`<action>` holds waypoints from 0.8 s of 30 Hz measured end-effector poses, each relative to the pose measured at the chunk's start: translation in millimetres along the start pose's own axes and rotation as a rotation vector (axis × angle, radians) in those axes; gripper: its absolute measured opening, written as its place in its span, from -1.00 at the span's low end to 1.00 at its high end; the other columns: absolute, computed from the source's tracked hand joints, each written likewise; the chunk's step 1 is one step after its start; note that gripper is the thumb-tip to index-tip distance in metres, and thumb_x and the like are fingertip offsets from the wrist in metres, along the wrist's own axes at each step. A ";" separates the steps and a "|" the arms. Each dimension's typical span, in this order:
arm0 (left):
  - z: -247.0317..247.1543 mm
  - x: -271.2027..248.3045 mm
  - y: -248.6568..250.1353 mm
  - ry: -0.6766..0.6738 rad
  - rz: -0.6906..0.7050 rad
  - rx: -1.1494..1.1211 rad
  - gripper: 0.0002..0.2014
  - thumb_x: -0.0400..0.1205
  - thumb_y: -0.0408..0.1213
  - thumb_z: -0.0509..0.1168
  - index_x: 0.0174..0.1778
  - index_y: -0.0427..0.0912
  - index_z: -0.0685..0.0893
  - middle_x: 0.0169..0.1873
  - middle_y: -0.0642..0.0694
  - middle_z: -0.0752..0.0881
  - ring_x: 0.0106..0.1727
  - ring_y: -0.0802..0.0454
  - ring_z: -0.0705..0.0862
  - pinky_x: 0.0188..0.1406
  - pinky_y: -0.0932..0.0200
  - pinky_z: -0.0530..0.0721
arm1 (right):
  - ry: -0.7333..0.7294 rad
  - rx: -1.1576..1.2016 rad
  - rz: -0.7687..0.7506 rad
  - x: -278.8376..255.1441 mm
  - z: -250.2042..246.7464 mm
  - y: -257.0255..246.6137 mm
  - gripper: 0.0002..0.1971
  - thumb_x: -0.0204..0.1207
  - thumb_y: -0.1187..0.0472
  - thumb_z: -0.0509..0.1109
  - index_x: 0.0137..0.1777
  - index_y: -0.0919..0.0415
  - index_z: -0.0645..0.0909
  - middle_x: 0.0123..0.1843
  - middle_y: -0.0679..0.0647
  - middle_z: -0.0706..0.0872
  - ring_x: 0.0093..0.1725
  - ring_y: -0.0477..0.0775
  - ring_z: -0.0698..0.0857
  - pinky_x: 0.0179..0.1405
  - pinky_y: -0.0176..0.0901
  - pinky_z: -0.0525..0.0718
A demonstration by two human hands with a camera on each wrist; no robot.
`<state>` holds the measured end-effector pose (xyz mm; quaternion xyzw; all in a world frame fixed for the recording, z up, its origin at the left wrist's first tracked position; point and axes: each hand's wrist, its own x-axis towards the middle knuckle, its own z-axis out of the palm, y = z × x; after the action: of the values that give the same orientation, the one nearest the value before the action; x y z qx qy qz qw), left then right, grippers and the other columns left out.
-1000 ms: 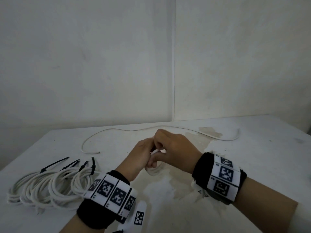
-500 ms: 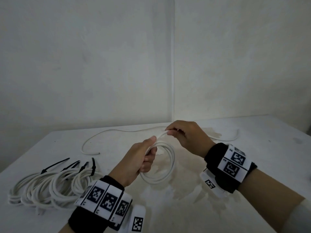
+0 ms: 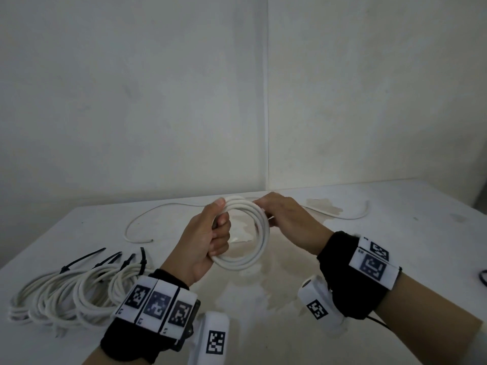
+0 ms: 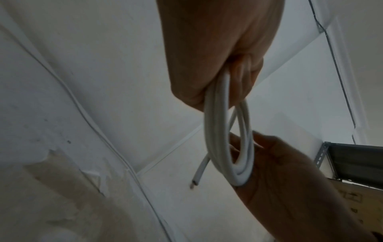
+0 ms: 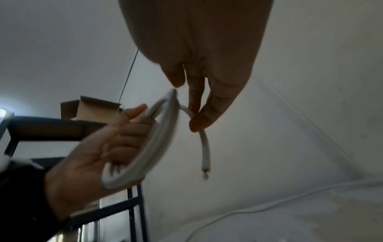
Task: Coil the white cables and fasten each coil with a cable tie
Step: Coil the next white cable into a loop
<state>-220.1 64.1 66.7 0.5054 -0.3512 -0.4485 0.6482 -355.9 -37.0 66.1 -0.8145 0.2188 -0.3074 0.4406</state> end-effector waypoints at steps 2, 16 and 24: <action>-1.9 1.3 -0.8 0.018 0.013 -0.012 -0.59 0.69 -0.11 0.06 -0.49 -0.14 0.30 -0.72 0.07 0.22 -0.77 0.23 0.12 -0.81 0.38 0.10 | -0.039 0.164 0.077 -4.1 2.6 -4.2 -0.61 0.67 0.15 0.11 -0.04 0.49 0.63 -0.17 0.33 0.63 -0.18 0.10 0.62 0.05 -0.12 0.62; 0.4 3.1 -5.7 0.046 0.070 0.031 -0.58 0.72 -0.13 0.02 -0.49 -0.14 0.29 -0.72 0.07 0.22 -0.75 0.21 0.12 -0.76 0.35 0.09 | 0.012 0.663 0.212 -8.7 17.8 7.5 -0.89 0.54 0.37 0.30 -0.08 0.32 0.67 -0.33 0.04 0.74 -0.38 -0.11 0.70 -0.18 -0.32 0.73; -1.1 -1.6 -11.9 0.058 0.079 0.045 -0.58 0.72 -0.13 0.02 -0.48 -0.15 0.29 -0.71 0.07 0.22 -0.74 0.21 0.12 -0.76 0.35 0.11 | -0.061 0.773 0.250 -14.8 23.4 4.4 -0.85 0.60 0.34 0.21 -0.02 0.30 0.63 -0.33 0.03 0.77 -0.35 -0.09 0.74 -0.23 -0.30 0.74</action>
<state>-222.4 64.9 54.9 0.5183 -0.3621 -0.3995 0.6638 -350.7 -16.3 47.9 -0.5649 0.1714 -0.2865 0.7546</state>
